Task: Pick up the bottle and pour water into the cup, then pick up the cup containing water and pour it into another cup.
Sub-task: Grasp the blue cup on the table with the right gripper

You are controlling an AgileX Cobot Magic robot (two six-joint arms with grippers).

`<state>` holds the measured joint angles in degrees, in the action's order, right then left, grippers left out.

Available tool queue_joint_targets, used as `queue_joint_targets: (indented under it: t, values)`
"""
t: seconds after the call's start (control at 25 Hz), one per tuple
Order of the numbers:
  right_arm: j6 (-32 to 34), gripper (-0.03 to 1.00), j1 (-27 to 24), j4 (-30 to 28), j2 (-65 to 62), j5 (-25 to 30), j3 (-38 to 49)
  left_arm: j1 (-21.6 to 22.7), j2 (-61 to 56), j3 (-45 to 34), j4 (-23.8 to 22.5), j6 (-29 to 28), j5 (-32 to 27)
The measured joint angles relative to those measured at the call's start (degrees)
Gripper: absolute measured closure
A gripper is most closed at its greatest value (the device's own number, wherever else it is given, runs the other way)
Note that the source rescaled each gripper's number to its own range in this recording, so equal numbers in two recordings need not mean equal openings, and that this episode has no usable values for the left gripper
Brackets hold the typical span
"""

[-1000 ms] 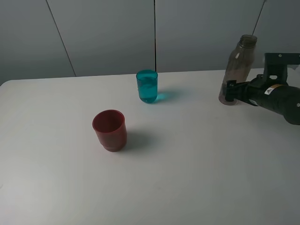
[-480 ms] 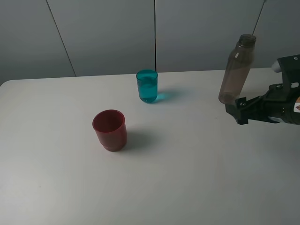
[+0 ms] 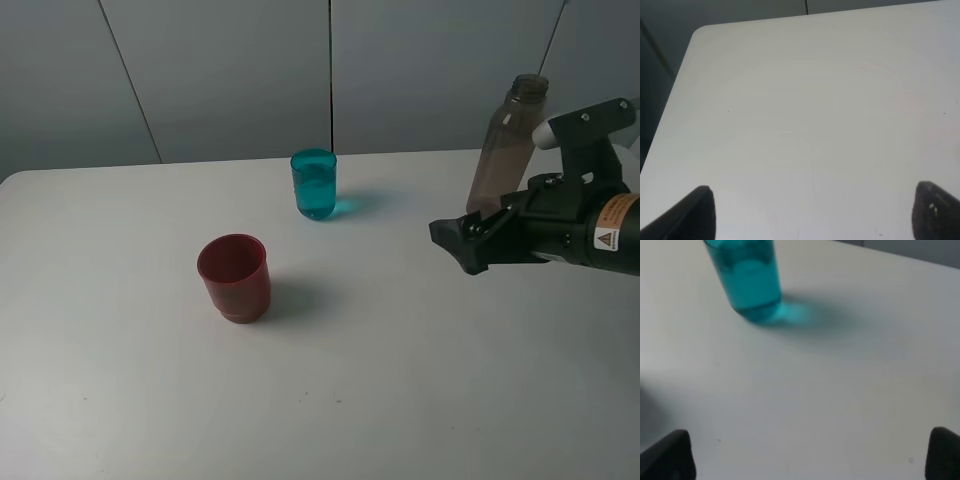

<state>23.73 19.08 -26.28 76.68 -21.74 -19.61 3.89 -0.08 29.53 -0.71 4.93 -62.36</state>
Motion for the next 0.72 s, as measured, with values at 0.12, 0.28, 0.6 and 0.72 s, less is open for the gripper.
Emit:
queue_joint_targets:
  t: [0.12,0.28,0.6,0.72]
  values:
    - [-5.87,-0.03,3.60,7.89,0.00,-4.55,0.09,0.00,0.00,0.00,0.00,0.00,0.00]
    - [-17.06,-0.03,7.92,18.15,2.02,-10.54,0.09,0.00,0.00,0.00,0.00,0.00,0.00]
    - [-19.94,-0.03,10.45,21.09,13.42,-16.96,-4.10,0.00,0.00,0.00,0.00,0.00,0.00]
    - [-19.94,-0.03,10.54,21.09,17.79,-17.32,-8.85,0.00,0.00,0.00,0.00,0.00,0.00]
